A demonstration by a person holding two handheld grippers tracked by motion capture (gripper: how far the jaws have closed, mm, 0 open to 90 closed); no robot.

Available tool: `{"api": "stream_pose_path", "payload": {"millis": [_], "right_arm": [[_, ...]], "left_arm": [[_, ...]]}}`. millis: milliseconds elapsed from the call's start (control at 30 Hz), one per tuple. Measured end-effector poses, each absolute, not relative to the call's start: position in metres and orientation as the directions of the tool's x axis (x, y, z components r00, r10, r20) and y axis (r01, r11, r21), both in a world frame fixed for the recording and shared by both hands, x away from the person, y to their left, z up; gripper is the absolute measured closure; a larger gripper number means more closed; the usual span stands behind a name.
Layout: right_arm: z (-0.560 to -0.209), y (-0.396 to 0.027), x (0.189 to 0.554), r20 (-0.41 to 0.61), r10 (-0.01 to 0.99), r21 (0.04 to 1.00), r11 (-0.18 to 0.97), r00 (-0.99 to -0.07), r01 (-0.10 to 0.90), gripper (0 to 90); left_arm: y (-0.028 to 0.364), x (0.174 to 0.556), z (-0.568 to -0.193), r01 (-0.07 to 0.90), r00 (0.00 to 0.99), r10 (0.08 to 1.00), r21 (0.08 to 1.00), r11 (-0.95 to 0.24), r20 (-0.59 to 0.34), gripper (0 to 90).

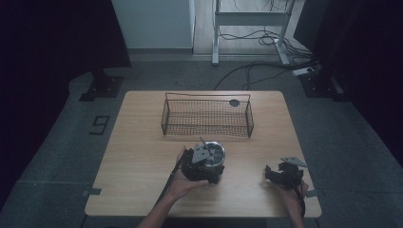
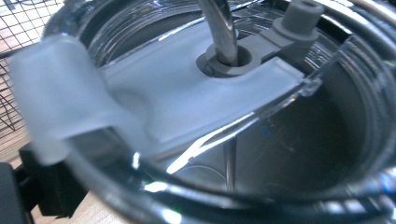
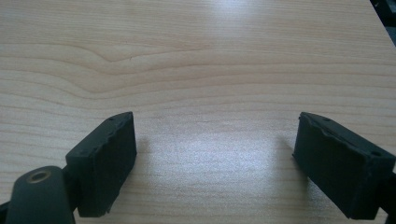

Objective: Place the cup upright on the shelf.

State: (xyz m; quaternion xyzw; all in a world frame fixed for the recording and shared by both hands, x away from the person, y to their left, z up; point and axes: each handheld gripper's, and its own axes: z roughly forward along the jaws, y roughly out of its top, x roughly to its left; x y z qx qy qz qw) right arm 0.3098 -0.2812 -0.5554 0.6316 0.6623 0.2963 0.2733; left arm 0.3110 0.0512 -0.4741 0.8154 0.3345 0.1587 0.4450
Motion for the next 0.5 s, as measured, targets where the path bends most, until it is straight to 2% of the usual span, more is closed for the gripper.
{"api": "stream_pose_path", "payload": {"millis": [500], "right_arm": [[-0.5555, -0.2812, 0.3097, 0.012, 0.999, 0.738, 0.027, -0.053, 0.675, 12.8]], "left_arm": [[0.0471, 0.3139, -0.4779, 0.382, 0.731, 0.682, 0.836, -0.394, -0.012, 3.5]]}}
